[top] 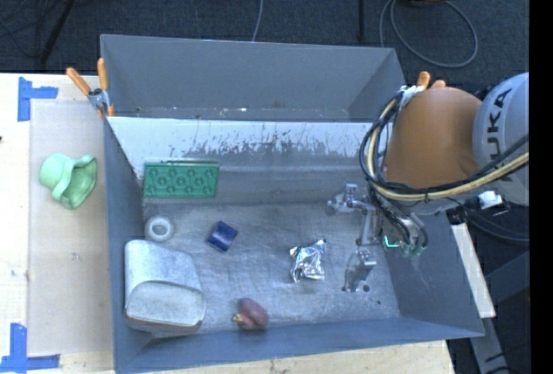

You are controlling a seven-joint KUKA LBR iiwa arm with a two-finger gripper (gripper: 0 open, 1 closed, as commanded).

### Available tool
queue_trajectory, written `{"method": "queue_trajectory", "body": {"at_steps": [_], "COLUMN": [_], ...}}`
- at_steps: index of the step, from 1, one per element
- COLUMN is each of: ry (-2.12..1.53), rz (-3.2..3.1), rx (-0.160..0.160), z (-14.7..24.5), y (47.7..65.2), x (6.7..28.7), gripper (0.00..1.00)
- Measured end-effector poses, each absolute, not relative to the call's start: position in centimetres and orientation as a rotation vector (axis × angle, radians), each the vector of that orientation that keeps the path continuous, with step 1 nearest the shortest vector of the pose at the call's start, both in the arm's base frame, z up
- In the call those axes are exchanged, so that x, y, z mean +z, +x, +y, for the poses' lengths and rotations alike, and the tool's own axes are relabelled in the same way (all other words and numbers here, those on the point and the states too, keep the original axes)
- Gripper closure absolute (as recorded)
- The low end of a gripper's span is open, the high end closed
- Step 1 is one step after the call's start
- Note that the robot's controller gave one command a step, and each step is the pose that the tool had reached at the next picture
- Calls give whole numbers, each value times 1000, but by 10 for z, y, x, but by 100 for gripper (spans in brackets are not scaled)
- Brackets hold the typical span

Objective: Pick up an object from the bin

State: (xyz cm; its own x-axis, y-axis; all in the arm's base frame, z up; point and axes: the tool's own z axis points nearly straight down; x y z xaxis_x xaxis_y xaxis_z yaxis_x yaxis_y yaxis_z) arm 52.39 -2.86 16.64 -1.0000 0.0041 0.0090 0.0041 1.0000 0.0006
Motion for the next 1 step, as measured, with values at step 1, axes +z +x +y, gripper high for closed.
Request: {"method": "queue_trajectory", "body": {"at_steps": [1], "ry": [399], "rz": [-3120], "rx": [-1], "z": [-36], "y": [553], "x": [70], "gripper": [0]}}
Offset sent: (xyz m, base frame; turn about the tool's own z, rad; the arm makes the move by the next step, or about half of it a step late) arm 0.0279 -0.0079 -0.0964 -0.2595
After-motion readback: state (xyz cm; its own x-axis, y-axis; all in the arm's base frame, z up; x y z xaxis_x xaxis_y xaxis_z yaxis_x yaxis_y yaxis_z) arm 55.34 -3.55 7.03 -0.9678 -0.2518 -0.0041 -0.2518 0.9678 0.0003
